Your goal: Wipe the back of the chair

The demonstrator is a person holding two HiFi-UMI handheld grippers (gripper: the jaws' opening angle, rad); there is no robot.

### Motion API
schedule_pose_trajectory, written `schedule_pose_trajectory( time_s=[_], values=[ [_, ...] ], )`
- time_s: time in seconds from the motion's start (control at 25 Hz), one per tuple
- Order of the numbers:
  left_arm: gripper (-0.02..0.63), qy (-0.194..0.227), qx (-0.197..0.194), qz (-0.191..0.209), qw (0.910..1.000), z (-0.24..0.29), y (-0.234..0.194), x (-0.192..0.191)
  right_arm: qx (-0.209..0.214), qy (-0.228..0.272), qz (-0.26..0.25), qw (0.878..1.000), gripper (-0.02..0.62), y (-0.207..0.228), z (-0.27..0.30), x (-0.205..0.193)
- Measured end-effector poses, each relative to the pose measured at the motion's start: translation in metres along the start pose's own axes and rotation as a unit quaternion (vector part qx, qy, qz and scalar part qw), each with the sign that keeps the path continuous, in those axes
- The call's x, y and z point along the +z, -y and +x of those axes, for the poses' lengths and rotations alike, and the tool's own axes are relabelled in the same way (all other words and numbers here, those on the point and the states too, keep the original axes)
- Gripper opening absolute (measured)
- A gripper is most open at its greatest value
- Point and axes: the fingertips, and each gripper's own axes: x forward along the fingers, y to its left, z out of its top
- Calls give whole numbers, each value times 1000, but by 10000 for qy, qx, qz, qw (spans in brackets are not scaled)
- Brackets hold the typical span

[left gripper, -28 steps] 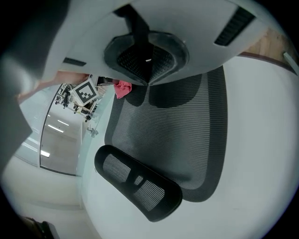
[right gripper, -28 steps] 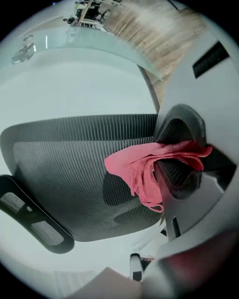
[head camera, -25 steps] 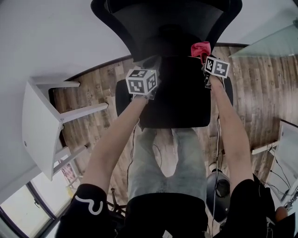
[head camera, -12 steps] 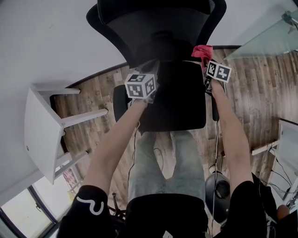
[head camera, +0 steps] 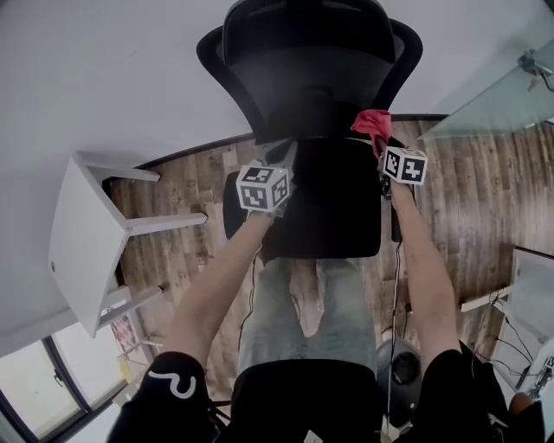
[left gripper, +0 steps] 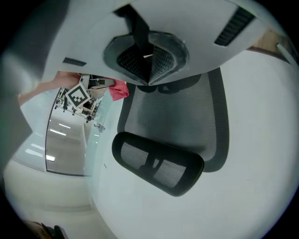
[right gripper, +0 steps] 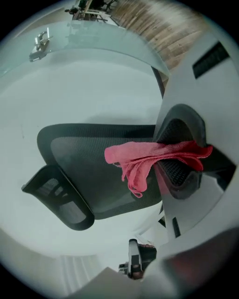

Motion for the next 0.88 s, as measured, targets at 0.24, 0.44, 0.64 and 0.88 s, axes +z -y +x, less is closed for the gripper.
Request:
schedule_pose_trajectory(
  time_s=[0.24,0.44,0.64,0.88],
  values=[
    [25,370,123,-326,9987,-44,7,41,603,152,-367,9974,87,-51,-28,28],
    [25,643,240,-313,9971,-81,19,83,1085,455,-360,9924,84,-90,-63,67],
    [25,860,258,-273,9956,-121,40,122,1344,832,-322,9869,81,-130,-111,104],
    [25,940,1,141,9955,-181,65,148,1237,1046,-471,9857,81,-188,-172,128]
  ],
)
